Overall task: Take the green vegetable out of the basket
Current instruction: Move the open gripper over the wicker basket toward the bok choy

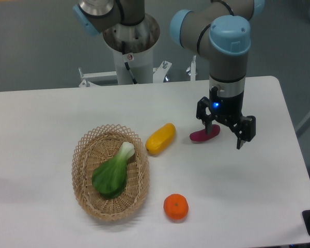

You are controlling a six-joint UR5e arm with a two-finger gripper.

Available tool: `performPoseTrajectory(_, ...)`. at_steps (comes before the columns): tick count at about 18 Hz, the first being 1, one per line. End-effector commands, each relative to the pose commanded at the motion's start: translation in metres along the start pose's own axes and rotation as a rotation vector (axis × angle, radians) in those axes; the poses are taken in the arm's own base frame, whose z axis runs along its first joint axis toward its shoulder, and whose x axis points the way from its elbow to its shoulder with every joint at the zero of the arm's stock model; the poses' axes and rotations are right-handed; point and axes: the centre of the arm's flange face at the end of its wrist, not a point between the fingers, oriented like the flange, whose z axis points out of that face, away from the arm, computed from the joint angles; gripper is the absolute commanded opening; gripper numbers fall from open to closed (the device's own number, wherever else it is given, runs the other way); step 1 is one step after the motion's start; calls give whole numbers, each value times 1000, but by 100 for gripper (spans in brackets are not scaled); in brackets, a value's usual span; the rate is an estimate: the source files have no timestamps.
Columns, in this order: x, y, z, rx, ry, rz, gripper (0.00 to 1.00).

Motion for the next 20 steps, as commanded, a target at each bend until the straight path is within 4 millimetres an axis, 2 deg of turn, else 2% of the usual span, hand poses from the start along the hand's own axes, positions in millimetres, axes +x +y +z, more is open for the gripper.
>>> performPoseTrajectory(6,6,0,5,-2,16,-17,100)
performPoseTrajectory(8,12,-9,2,8,22,-47,100)
performPoseTrajectory(11,32,-12,9,21,55,-95,100)
performPoseTrajectory(15,54,-33,15,27,81,-191,100)
performPoseTrajectory(17,66,-50,17,33,93,-228,100)
performPoseTrajectory(20,94,-67,30,22,131,-246,100)
